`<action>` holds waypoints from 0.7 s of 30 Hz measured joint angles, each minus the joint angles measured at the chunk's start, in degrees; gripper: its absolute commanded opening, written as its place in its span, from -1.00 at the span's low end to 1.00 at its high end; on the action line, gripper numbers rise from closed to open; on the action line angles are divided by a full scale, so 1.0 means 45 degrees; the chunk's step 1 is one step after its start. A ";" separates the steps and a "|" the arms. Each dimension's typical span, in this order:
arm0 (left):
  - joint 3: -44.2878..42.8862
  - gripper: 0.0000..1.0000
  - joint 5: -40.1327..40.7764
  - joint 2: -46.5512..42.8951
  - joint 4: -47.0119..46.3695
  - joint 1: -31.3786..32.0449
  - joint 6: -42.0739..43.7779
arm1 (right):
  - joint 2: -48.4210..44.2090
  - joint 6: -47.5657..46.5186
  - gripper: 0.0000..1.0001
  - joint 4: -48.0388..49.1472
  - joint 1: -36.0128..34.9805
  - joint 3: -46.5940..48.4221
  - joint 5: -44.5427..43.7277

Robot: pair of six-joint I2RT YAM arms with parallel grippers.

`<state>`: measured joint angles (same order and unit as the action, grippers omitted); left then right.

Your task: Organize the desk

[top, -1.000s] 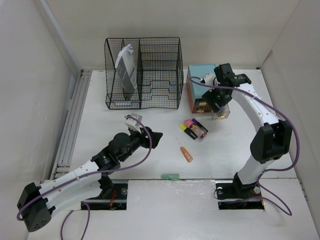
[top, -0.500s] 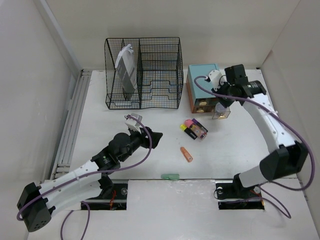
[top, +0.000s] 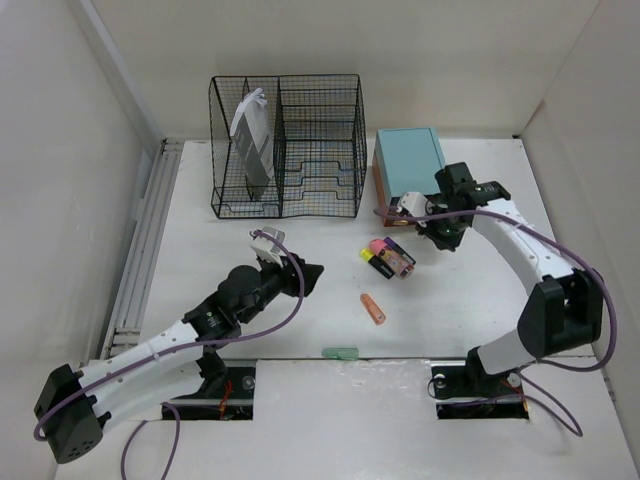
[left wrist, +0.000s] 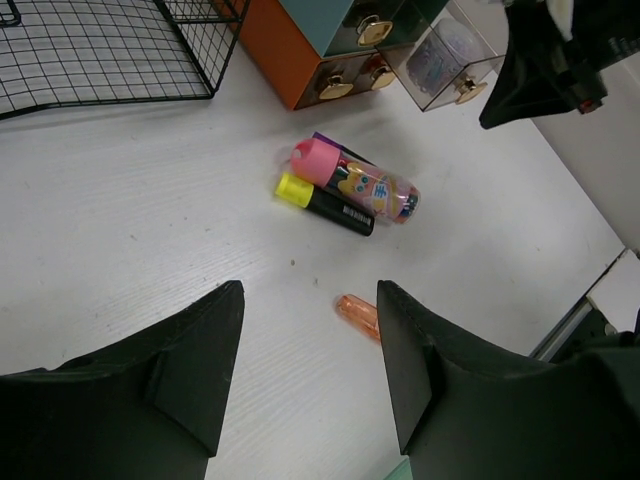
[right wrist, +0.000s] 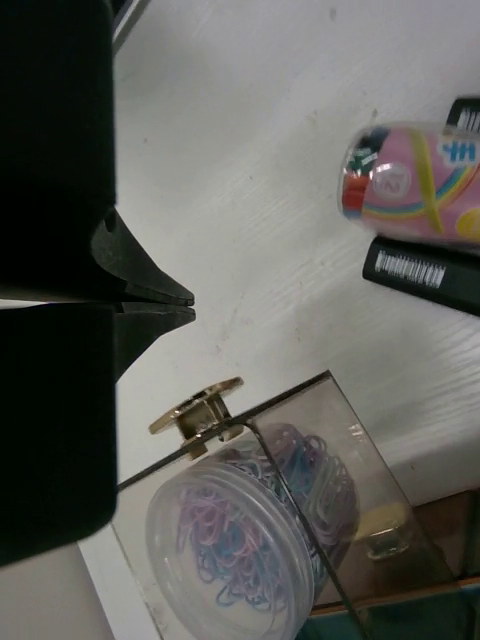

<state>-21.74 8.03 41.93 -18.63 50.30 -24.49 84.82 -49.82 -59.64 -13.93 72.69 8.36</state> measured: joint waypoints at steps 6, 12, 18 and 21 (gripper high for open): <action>0.0000 0.13 0.0000 0.0010 0.0000 0.0000 -0.0049 | 0.0573 0.0879 -1.00 0.2263 -0.0010 -0.0811 -0.1705; 0.0112 0.23 0.0000 0.0000 -0.0005 0.0000 -0.0146 | 0.1049 0.1967 -1.00 0.5022 -0.0321 -0.1370 -0.3997; 0.0165 0.25 -0.0049 0.0175 -0.0423 0.0000 -0.0374 | 0.1846 0.2657 -1.00 0.7140 -0.0423 -0.1370 -0.5372; 0.0243 0.10 -0.0141 0.0500 -0.0889 0.0000 -0.0602 | 0.2108 0.2875 -1.00 0.7941 -0.0427 -0.1370 -0.5843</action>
<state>-20.64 7.40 44.18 -22.63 50.30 -27.20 94.30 -36.88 -23.90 -15.86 66.52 -17.93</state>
